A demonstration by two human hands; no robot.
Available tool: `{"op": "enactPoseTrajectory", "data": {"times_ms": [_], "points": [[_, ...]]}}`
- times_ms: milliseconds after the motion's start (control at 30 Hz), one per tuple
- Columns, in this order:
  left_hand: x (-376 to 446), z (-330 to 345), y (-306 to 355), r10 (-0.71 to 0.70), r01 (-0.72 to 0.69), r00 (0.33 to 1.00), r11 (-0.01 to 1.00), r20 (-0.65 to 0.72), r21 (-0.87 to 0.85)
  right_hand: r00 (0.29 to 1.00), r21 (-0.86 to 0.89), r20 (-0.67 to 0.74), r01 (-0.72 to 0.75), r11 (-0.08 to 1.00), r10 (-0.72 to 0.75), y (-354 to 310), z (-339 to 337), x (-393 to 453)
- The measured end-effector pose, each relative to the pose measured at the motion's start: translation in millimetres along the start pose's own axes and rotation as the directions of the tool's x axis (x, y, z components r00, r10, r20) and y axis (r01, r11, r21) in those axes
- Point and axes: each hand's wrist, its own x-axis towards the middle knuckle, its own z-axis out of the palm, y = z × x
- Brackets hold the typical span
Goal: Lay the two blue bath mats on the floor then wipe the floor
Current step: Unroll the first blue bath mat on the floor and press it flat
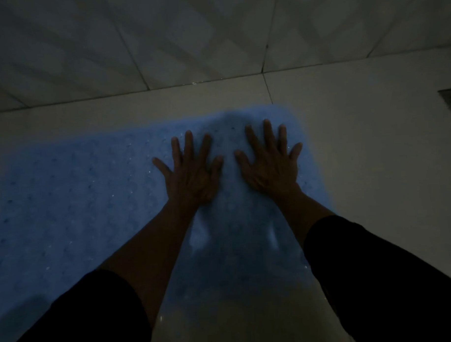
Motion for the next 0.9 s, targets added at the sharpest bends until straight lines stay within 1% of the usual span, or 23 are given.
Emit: {"op": "enactPoseTrajectory", "data": {"times_ms": [100,167,267,400,500,567,700,833,900], "points": [[10.3,8.6,-3.5,-0.03,0.031,0.999,0.997,-0.024,0.065,1.0,-0.045,-0.024,-0.013,0.999,0.011,4.6,11.7,7.8],[9.8,10.8,-2.7,-0.04,0.043,0.998,0.997,-0.043,0.068,0.999,-0.047,-0.032,-0.029,0.998,0.027,3.0,13.8,8.5],[7.7,9.4,-3.9,-0.021,0.025,0.997,0.998,-0.074,0.051,0.998,-0.04,-0.052,-0.041,0.998,0.039,2.0,13.2,6.0],[6.0,12.9,-4.1,0.033,-0.013,0.983,0.994,-0.179,0.109,0.994,-0.024,-0.107,-0.021,0.999,0.019,2.0,13.0,6.9],[12.1,15.0,-5.4,0.016,-0.004,0.99,0.996,-0.142,0.084,0.981,-0.092,-0.194,-0.006,0.996,-0.012,1.8,16.6,6.3],[13.8,15.3,-6.5,0.004,0.008,0.99,0.997,-0.139,0.082,0.974,-0.119,-0.226,0.004,0.993,-0.031,2.6,20.2,6.7],[10.2,11.1,-5.0,-0.003,0.014,0.992,0.996,-0.125,0.088,0.983,-0.125,-0.182,-0.005,0.992,-0.018,3.4,18.0,9.0],[14.2,11.6,-4.1,-0.027,0.036,0.993,0.997,-0.118,0.075,0.98,-0.131,-0.2,-0.014,0.991,-0.013,1.2,17.4,8.2],[12.7,11.1,-3.3,-0.019,0.026,0.992,0.998,-0.121,0.062,0.984,-0.125,-0.181,-0.029,0.992,0.006,-0.6,13.5,8.5]]}}
